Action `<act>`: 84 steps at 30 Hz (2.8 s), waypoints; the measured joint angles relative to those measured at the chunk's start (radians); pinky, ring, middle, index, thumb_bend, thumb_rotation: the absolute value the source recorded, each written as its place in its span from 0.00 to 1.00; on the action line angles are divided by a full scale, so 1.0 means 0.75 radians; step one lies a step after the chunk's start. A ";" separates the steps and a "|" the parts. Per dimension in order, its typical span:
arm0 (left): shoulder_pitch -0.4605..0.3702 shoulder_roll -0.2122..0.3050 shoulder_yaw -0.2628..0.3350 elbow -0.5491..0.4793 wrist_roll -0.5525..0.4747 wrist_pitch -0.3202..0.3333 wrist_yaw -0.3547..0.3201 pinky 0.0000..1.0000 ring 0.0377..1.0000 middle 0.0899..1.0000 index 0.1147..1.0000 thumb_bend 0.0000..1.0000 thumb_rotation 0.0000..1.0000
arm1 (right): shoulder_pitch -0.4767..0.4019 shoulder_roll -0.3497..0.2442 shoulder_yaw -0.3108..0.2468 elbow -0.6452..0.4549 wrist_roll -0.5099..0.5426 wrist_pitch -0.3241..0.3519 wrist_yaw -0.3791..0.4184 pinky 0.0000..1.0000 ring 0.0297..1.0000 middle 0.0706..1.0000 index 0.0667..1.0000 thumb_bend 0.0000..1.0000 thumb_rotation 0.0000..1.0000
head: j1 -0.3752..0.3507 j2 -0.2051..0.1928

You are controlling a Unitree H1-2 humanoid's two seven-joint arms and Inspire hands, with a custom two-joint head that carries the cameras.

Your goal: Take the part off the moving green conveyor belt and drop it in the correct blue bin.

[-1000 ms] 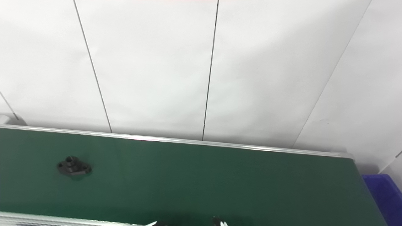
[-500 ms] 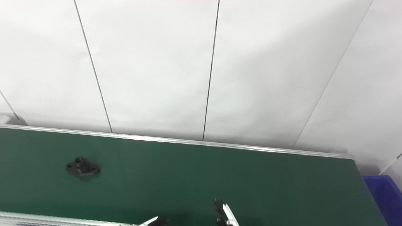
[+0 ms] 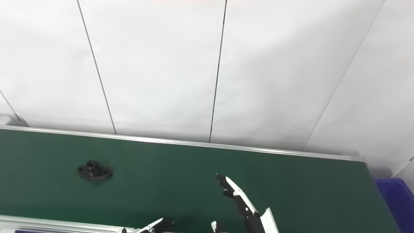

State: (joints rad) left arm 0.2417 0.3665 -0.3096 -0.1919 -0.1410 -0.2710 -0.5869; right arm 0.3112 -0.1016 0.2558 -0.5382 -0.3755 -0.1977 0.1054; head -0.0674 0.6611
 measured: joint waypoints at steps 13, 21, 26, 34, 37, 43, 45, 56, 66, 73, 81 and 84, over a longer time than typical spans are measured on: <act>-0.009 0.001 0.001 -0.074 -0.004 0.081 0.011 1.00 1.00 1.00 1.00 0.41 0.47 | -0.572 0.019 -0.051 -0.028 -0.092 0.384 0.186 0.80 0.86 0.88 0.87 0.54 0.91 | 0.063 0.174; 0.014 -0.006 -0.015 -0.088 0.018 0.077 0.024 1.00 1.00 1.00 1.00 0.39 0.59 | -0.809 0.091 0.005 0.062 -0.163 0.567 0.257 0.70 0.77 0.86 0.84 0.64 0.70 | 0.043 0.155; 0.034 -0.017 -0.015 -0.089 0.017 0.081 0.031 1.00 1.00 1.00 1.00 0.38 0.58 | -0.865 0.117 0.015 0.070 -0.206 0.620 0.258 0.72 0.80 0.83 0.83 0.68 0.57 | 0.045 0.182; 0.034 -0.027 -0.021 -0.095 0.023 0.082 0.037 1.00 1.00 1.00 1.00 0.40 0.61 | -0.883 0.115 0.014 0.174 -0.238 0.637 0.237 0.71 0.74 0.75 0.80 0.77 0.35 | 0.045 0.184; 0.035 -0.028 -0.021 -0.095 0.025 0.082 0.039 1.00 1.00 1.00 1.00 0.39 0.61 | -0.893 0.116 0.021 0.214 -0.244 0.635 0.207 0.70 0.72 0.73 0.78 0.80 0.29 | 0.047 0.182; 0.039 -0.029 -0.022 -0.096 0.024 0.082 0.039 1.00 1.00 1.00 1.00 0.39 0.58 | -0.939 0.138 0.108 0.377 -0.299 0.632 0.162 0.67 0.70 0.71 0.77 0.87 0.22 | 0.043 0.186; 0.041 -0.030 -0.022 -0.101 0.024 0.083 0.040 1.00 1.00 1.00 1.00 0.39 0.58 | -0.954 0.148 0.135 0.429 -0.306 0.626 0.152 0.65 0.70 0.72 0.77 0.87 0.23 | 0.041 0.184; 0.061 -0.033 -0.020 -0.126 0.023 0.082 0.041 1.00 1.00 1.00 1.00 0.39 0.63 | -1.017 0.167 0.214 0.688 -0.295 0.595 0.105 0.66 0.72 0.76 0.77 0.91 0.27 | 0.039 0.182; 0.078 -0.033 -0.018 -0.134 0.023 0.082 0.041 1.00 1.00 1.00 1.00 0.38 0.60 | -1.042 0.155 0.305 0.761 -0.371 0.594 0.101 0.68 0.75 0.79 0.81 0.91 0.33 | 0.045 0.186; 0.085 -0.032 -0.016 -0.145 0.023 0.084 0.041 1.00 1.00 1.00 1.00 0.39 0.61 | -1.054 0.131 0.356 0.831 -0.422 0.587 0.096 0.71 0.78 0.81 0.81 0.93 0.32 | 0.047 0.194; 0.094 -0.031 -0.015 -0.180 0.022 0.114 0.044 1.00 1.00 1.00 1.00 0.39 0.61 | -1.058 0.132 0.393 0.911 -0.448 0.557 0.085 0.70 0.76 0.80 0.80 0.94 0.19 | 0.047 0.198; 0.100 -0.031 -0.014 -0.180 0.016 0.114 0.044 1.00 1.00 1.00 1.00 0.38 0.60 | -1.058 0.135 0.399 0.940 -0.448 0.550 0.080 0.72 0.78 0.81 0.80 0.94 0.14 | 0.047 0.203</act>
State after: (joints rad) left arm 0.3170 0.3431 -0.3204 -0.3270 -0.1291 -0.1858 -0.5536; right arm -0.4824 -0.0001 0.5549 0.1665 -0.7113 0.2150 0.1654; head -0.0322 0.8130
